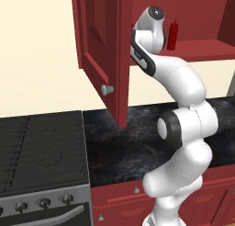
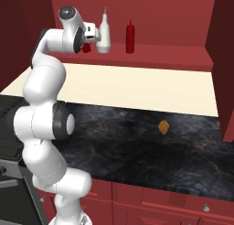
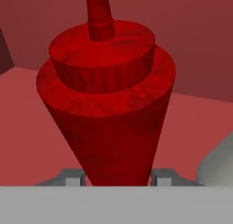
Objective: Pick the oil and vinegar bottle and ketchup from the counter and place them in the cabinet.
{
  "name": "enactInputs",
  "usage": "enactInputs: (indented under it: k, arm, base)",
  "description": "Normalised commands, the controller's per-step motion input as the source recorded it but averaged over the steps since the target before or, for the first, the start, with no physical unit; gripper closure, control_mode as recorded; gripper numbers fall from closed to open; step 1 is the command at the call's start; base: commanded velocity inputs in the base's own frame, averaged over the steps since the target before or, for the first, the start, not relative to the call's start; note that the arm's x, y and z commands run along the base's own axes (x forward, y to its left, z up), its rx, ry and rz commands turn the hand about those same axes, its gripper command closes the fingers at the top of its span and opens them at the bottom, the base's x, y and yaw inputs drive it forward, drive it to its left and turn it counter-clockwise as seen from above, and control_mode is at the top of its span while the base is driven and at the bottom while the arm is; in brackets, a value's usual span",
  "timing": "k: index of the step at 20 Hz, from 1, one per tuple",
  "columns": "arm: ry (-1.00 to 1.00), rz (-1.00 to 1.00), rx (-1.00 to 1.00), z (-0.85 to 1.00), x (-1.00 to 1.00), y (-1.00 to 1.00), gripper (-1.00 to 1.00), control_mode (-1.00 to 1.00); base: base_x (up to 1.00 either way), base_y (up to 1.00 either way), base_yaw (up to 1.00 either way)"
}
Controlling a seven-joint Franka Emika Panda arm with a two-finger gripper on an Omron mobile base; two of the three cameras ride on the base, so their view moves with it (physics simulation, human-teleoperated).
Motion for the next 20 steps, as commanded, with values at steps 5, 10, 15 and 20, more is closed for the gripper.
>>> enactInputs:
  k: [5,10,15,20]
  arm:
    - [0.0,0.01,0.0,-0.23,0.04,0.0,-1.0,-1.0]
    - [-0.01,0.03,0.0,-0.01,-0.28,0.0,-1.0,-1.0]
    - [-0.02,0.04,0.0,0.0,-0.22,0.0,-1.0,-1.0]
    - [-0.05,0.04,0.0,0.0,-0.33,0.0,-1.0,-1.0]
  base:
    - [0.0,0.0,0.0]
    - [0.0,0.0,0.0]
    - [0.0,0.0,0.0]
    - [0.0,0.0,0.0]
